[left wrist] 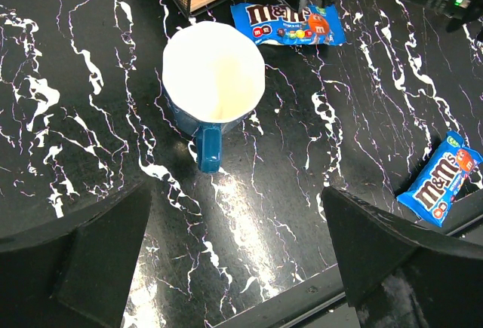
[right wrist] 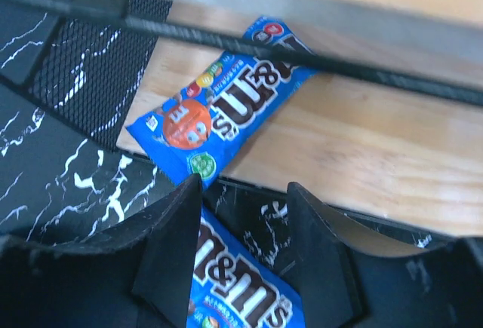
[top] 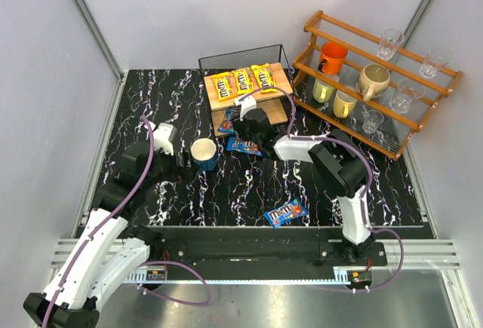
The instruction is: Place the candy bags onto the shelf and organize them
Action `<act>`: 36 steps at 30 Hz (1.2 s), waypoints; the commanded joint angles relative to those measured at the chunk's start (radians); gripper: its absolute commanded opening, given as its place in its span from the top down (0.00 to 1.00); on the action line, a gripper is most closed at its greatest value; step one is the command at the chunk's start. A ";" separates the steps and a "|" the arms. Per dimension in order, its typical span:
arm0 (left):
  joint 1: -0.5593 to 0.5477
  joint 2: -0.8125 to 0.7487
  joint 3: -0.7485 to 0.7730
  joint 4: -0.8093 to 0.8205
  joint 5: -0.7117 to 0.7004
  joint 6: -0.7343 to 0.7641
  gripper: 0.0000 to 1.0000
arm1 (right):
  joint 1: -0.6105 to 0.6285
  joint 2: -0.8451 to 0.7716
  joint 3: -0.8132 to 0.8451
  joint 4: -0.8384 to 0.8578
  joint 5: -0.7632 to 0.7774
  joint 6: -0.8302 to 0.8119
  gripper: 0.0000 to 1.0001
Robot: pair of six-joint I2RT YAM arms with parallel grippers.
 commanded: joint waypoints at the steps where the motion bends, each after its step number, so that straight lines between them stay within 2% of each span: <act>1: -0.004 -0.006 0.007 0.045 0.010 -0.003 0.01 | -0.007 -0.138 -0.080 0.088 0.036 0.080 0.43; 5: -0.004 -0.003 0.010 0.043 0.013 -0.003 0.01 | -0.007 -0.196 -0.160 0.099 0.041 0.169 0.43; 10: -0.004 -0.006 0.009 0.045 0.012 -0.003 0.01 | -0.008 -0.287 -0.189 -0.050 0.062 0.275 0.41; 15: -0.004 -0.004 0.010 0.045 0.013 -0.003 0.01 | -0.008 -0.405 -0.316 -0.165 0.098 0.361 0.39; 16: -0.004 -0.004 0.009 0.045 0.012 -0.003 0.01 | -0.010 -0.441 -0.336 -0.180 0.098 0.419 0.39; 18: -0.004 -0.006 0.009 0.043 0.009 -0.004 0.01 | -0.008 -0.468 -0.398 -0.195 0.061 0.470 0.39; 24: -0.004 -0.011 0.009 0.045 -0.001 -0.004 0.01 | -0.008 -0.532 -0.565 -0.108 0.003 0.726 0.40; 36: -0.004 -0.018 0.006 0.043 -0.007 -0.009 0.01 | -0.037 -0.428 -0.623 0.039 0.012 0.947 0.39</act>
